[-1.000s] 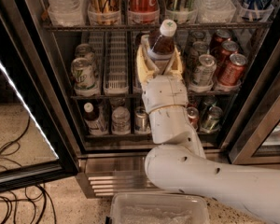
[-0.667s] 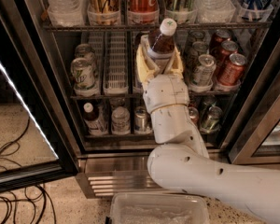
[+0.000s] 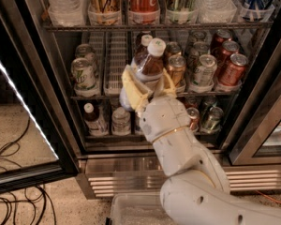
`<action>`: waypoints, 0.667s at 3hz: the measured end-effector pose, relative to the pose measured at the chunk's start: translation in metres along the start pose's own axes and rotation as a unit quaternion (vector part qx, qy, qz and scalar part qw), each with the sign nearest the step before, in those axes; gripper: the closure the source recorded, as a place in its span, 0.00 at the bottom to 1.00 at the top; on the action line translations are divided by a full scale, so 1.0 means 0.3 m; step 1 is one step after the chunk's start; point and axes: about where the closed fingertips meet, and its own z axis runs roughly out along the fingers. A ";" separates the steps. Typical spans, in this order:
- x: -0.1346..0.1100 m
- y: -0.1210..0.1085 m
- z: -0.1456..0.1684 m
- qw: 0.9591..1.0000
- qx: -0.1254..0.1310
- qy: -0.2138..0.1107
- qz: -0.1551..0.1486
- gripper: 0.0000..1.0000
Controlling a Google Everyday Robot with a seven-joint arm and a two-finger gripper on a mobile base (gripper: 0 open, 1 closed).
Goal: Pick blue plastic bottle from middle shelf of fridge
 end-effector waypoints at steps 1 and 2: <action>0.051 0.100 -0.070 0.996 -0.033 0.022 0.078 1.00; 0.048 0.111 -0.070 0.991 -0.035 0.024 0.125 1.00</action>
Offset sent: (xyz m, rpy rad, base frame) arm -0.0218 0.0199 -0.0159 0.0683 0.0611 0.1078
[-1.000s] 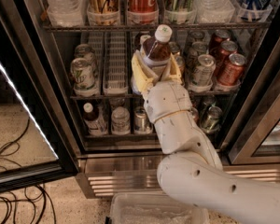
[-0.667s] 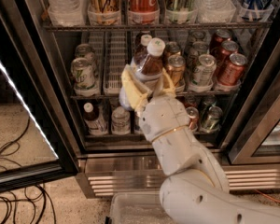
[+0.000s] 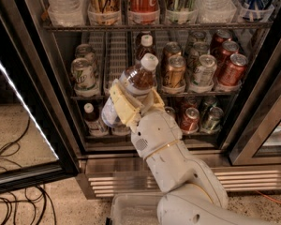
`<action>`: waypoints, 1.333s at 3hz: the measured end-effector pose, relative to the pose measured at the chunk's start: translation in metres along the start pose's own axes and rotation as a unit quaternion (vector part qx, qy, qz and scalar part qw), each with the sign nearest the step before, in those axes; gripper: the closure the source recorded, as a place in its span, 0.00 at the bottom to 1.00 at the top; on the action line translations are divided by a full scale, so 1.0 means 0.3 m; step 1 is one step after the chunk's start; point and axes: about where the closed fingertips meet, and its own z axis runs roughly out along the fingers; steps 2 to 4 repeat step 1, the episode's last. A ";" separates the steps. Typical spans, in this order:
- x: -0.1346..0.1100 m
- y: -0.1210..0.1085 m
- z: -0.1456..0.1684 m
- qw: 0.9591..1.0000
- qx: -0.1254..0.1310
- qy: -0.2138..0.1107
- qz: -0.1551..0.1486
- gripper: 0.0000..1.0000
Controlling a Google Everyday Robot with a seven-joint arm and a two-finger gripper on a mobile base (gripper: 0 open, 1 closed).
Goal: Pick blue plastic bottle from middle shelf of fridge
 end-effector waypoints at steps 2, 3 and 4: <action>0.000 0.000 0.000 1.000 0.000 0.000 0.000 1.00; 0.000 0.000 0.000 1.000 0.000 0.000 0.000 1.00; 0.000 0.000 0.000 1.000 0.000 0.000 0.000 1.00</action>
Offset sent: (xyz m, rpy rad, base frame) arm 0.0000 0.0000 0.0000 0.0000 0.0000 0.0000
